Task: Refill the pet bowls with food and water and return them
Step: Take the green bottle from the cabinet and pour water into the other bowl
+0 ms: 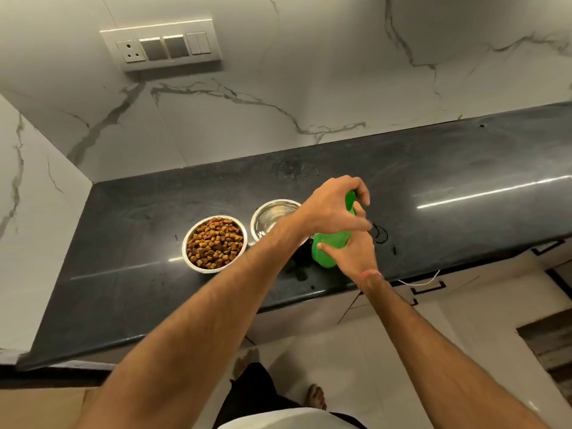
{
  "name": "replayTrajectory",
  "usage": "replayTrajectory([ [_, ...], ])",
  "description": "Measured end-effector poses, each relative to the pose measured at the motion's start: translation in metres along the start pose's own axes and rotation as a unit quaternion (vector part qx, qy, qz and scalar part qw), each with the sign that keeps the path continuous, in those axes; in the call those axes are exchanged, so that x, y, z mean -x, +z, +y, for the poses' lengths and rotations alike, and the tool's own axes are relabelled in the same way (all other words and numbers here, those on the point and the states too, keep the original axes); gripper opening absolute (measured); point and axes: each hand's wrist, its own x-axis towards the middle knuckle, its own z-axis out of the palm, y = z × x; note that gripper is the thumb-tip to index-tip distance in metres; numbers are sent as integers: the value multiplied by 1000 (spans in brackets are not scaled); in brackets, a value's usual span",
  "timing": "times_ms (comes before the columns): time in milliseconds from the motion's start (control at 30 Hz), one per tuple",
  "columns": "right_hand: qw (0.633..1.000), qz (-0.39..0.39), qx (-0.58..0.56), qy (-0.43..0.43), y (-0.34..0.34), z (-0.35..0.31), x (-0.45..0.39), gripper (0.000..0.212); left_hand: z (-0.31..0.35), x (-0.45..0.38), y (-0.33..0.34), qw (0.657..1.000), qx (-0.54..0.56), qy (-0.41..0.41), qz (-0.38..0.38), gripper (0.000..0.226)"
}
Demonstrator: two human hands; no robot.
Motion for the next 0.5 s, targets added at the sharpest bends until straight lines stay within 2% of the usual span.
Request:
replayTrajectory([
  [67, 1000, 1, -12, -14, -1, 1, 2, 117, -10, 2, 8, 994, 68, -8, 80, 38],
  [133, 1000, -4, -14, -25, -2, 2, 4, 119, -24, 10, 8, 985, 115, -36, 127, 54],
  [200, 999, 4, -13, -35, -3, 2, 4, 122, -35, 23, 2, 963, 188, -95, 168, 72],
  [233, 999, 7, -13, -35, -2, 3, 3, 123, -42, 30, 0, 947, 218, -132, 197, 74],
  [267, 999, 13, -15, -35, -1, 3, 4, 123, -52, 39, -2, 929, 234, -160, 237, 69],
  [367, 998, 25, -21, -50, 1, 2, 6, 121, -72, 57, -7, 884, 238, -199, 349, 28],
  [433, 998, 23, -18, -50, 4, 5, 3, 119, -63, 61, -1, 883, 261, -173, 349, 17],
  [500, 999, 21, -23, -34, 6, 5, 2, 117, -38, 59, 15, 909, 261, -135, 296, 26],
])
